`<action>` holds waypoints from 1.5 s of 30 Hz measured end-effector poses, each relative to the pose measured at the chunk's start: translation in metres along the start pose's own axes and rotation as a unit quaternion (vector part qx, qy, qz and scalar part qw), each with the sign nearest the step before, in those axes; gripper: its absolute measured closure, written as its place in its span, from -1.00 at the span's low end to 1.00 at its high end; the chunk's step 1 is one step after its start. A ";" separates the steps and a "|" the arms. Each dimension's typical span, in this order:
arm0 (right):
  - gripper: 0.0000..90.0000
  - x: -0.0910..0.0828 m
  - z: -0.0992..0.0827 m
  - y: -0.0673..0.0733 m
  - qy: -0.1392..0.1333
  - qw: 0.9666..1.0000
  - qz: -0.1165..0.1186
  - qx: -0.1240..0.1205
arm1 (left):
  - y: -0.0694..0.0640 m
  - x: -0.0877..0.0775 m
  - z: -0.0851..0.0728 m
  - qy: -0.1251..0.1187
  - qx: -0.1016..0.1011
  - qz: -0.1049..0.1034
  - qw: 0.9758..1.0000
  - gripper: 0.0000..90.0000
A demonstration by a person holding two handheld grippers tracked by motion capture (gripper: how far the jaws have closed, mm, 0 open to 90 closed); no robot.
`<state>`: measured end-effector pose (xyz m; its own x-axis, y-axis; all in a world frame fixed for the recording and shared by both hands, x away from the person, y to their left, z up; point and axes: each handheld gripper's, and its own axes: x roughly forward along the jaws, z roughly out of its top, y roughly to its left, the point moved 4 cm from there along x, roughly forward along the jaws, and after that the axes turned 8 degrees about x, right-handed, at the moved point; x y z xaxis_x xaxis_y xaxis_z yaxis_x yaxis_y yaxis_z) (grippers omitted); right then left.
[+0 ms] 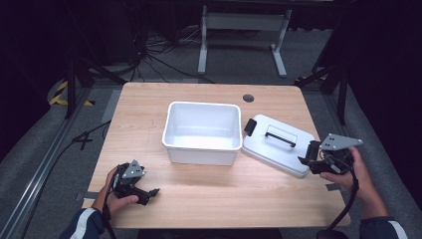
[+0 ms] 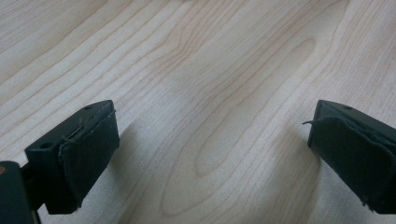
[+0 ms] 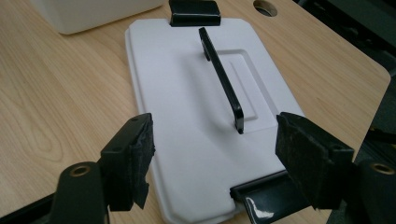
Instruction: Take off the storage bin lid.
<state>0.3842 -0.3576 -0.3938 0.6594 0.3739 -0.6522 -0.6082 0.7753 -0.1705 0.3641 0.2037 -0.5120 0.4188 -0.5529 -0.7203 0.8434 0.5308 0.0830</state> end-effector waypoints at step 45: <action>-0.49 0.029 -0.106 0.020 0.006 0.991 0.032 0.130 | -0.003 -0.002 -0.001 0.002 -0.008 0.008 1.000 -0.91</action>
<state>0.3443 -0.3851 -0.4943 0.6171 0.4215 -0.6644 -0.5126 0.8560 0.0670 0.3602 0.2043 -0.5113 0.4305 -0.5417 -0.7220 0.8316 0.5490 0.0839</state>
